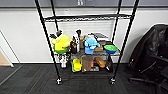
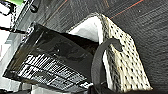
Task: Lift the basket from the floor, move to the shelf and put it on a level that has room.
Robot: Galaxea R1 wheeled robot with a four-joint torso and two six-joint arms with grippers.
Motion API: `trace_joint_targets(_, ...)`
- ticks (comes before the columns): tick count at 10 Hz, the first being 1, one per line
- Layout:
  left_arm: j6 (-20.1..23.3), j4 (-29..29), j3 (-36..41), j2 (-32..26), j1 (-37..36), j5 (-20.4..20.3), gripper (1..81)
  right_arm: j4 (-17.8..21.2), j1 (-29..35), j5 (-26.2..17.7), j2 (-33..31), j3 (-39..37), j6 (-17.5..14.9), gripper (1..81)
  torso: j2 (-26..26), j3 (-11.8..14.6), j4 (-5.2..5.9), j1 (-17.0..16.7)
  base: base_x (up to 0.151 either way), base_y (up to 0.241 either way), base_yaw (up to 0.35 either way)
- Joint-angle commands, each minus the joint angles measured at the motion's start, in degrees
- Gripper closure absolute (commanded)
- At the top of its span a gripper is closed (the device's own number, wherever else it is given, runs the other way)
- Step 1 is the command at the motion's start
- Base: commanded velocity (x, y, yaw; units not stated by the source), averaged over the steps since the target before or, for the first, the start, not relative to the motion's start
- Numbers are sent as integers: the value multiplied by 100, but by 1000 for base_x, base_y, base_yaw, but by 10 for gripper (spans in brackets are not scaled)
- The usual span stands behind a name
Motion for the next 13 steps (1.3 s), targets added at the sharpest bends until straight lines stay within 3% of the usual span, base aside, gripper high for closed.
trace_joint_targets(1,-23,-158,222,44,-750,261,811,72,615,-229,85,245,9,811,0,0,0,0,0,0,0)
trace_joint_targets(4,-23,-176,740,-237,-758,164,811,63,658,-211,68,412,0,811,0,0,0,0,0,0,0)
trace_joint_targets(7,-32,-176,1881,-992,-776,-530,811,98,764,16,-134,814,17,811,0,0,0,0,0,0,0)
trace_joint_targets(9,-41,-185,2242,-1274,-794,-680,811,125,851,351,-371,1263,88,811,0,0,-2,0,0,0,0)
trace_joint_targets(10,-50,-194,2349,-1336,-803,-688,811,151,904,360,-468,1439,96,811,573,0,-2,-369,0,0,0)
trace_joint_targets(13,-41,-194,2366,-1354,-837,-688,811,151,1010,465,-670,1800,105,811,704,0,-2,-450,0,0,0)
